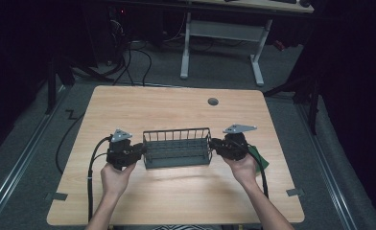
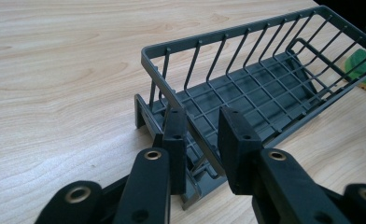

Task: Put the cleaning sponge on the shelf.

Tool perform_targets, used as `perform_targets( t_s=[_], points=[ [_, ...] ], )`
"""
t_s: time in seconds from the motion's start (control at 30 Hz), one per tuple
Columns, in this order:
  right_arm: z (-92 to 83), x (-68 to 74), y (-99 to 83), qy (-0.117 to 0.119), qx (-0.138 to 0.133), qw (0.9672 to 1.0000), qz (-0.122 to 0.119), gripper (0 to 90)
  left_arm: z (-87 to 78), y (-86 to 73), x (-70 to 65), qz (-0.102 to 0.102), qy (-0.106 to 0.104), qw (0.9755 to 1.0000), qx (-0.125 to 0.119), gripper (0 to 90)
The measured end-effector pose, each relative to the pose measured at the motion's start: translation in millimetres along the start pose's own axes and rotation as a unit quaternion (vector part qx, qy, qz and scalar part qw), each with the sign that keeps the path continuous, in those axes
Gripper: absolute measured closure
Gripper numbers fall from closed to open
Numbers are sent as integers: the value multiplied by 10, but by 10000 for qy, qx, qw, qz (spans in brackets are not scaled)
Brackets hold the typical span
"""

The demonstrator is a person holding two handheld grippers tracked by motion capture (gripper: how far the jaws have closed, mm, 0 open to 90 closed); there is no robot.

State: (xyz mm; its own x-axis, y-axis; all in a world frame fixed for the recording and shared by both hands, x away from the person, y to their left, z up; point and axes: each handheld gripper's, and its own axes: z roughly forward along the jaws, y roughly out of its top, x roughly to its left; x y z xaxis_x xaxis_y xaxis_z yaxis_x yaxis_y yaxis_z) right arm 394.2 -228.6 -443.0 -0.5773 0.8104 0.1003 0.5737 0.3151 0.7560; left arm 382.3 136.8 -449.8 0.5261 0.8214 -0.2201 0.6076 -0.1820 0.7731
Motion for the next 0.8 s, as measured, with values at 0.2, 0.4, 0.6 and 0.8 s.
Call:
perform_targets(
  t_s=[0.2,0.4,0.6,0.8],
  points=[
    [-32,-29,-10,-20,-43,9999,107,575,-7,-48,42,-135,20,9998,-143,534],
    [-128,-88,-83,-161,-422,9986,272,518,-76,-99,94,-138,132,9989,-439,449],
    [-212,-138,-162,-295,-576,9975,266,517,-171,-164,172,-142,227,9969,-741,425],
    [-325,-244,-314,-461,-670,9963,286,510,-237,-296,351,-426,419,9945,-855,411]
  ],
)
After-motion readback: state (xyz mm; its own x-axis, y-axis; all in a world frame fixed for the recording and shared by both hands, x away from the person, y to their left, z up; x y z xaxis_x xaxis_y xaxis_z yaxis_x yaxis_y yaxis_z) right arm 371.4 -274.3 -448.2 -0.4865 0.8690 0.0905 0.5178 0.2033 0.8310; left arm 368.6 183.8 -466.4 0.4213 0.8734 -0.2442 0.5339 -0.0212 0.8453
